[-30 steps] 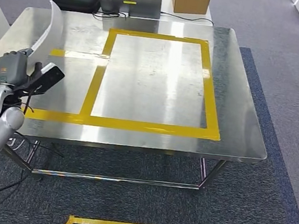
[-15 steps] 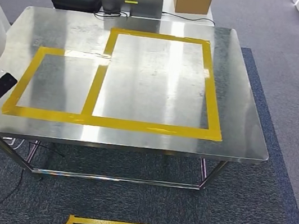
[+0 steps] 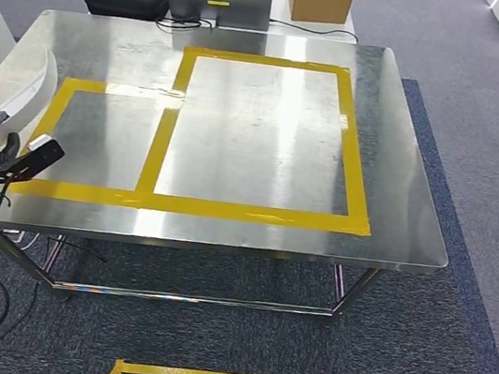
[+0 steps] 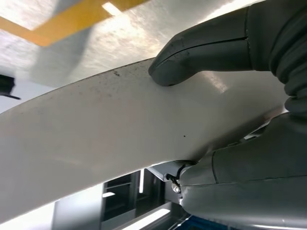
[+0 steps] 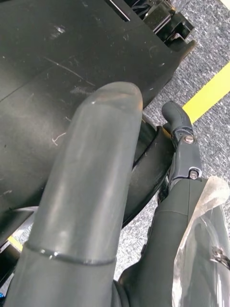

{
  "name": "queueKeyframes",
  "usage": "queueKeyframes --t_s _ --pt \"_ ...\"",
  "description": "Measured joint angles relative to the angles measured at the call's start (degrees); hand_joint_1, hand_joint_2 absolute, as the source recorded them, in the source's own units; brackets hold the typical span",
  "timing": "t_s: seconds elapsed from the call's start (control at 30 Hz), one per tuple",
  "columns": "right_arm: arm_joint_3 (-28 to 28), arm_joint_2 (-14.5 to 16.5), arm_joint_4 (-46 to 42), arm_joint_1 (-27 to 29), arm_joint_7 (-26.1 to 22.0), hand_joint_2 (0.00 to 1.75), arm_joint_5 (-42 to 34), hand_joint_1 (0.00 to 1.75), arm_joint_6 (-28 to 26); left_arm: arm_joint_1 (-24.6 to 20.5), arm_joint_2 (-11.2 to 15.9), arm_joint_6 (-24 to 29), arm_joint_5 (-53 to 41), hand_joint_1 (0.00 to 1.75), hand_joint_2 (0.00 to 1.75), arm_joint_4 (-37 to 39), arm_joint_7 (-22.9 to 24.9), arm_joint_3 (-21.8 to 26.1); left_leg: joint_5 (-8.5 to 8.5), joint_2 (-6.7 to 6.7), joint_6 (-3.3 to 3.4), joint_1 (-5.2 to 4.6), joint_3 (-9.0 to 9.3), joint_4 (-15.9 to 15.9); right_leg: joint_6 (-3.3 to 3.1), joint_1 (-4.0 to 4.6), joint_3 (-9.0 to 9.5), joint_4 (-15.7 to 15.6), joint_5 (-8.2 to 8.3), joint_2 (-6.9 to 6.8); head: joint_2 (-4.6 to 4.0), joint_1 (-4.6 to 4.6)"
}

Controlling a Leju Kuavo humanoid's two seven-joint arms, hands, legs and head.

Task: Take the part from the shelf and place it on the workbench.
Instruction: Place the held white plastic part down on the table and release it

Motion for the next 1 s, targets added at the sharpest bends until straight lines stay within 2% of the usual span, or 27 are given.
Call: queueKeyframes --t_s 0.1,0.23,0.4,0.53,0.67,0.77,0.87,1.0 --pt "0.0 0.0 0.0 0.0 0.1 0.00 0.3 0.00 -0.2 -0.8 -1.3 -0.2 -1.5 1.75 1.75 0.1 0.4 -1.2 0.00 0.00 0.00 0.00 -0.01 0.0 0.00 0.00 0.01 0.0 0.00 -0.01 0.00 0.01" --pt "0.0 0.0 0.0 0.0 -0.3 0.00 0.7 0.00 -0.4 -1.5 -2.7 0.0 -2.6 0.00 1.75 0.3 1.1 -2.7 -0.01 0.03 0.01 0.00 0.00 0.0 0.02 -0.01 0.02 0.0 0.01 0.05 0.00 0.01" --pt "0.0 0.0 0.0 0.0 -0.6 0.00 1.0 0.00 -0.7 -1.7 -3.7 0.2 -1.7 0.00 1.75 0.5 0.9 -3.5 -0.01 0.03 0.01 0.01 0.00 0.0 0.03 -0.01 0.02 0.0 0.02 0.06 0.00 0.00" --pt "0.0 0.0 0.0 0.0 -0.6 0.00 1.1 0.00 -0.9 -1.6 -4.2 0.3 -0.8 0.00 0.00 0.6 0.4 -3.6 -0.01 0.03 0.01 0.01 0.00 0.0 0.03 -0.01 0.02 0.0 0.02 0.05 0.00 0.00" --pt "0.0 0.0 0.0 0.0 -0.4 0.00 1.2 0.00 -1.0 -0.7 -4.8 1.0 2.1 0.00 0.00 0.4 -2.0 -3.6 -0.01 0.03 0.01 0.01 0.00 0.0 0.03 -0.01 0.03 0.0 0.02 0.05 0.00 0.01" --pt "0.0 0.0 0.0 0.1 -0.3 0.00 1.2 0.00 -1.0 2.2 -5.8 1.1 7.3 0.00 0.00 -2.1 -4.9 -3.4 -0.01 0.03 0.02 0.00 0.01 0.0 0.03 -0.02 0.03 0.0 0.02 0.05 0.00 0.01" --pt "0.0 0.0 0.0 0.1 -0.2 0.00 1.2 0.00 -1.1 7.2 -7.4 0.3 13.9 0.00 0.00 -8.4 -7.6 -3.2 -0.13 0.02 0.21 -0.11 -0.02 0.2 0.20 -0.16 0.06 -0.1 0.10 0.05 0.00 -0.02" --pt "-0.1 0.1 0.0 0.2 0.0 0.00 1.2 0.00 -1.3 15.6 -10.2 -3.1 22.8 0.00 0.00 -20.4 -10.4 -3.0 -0.30 0.04 0.69 -0.33 -0.12 0.5 0.67 -0.40 0.14 -0.4 0.34 0.08 0.00 -0.02"
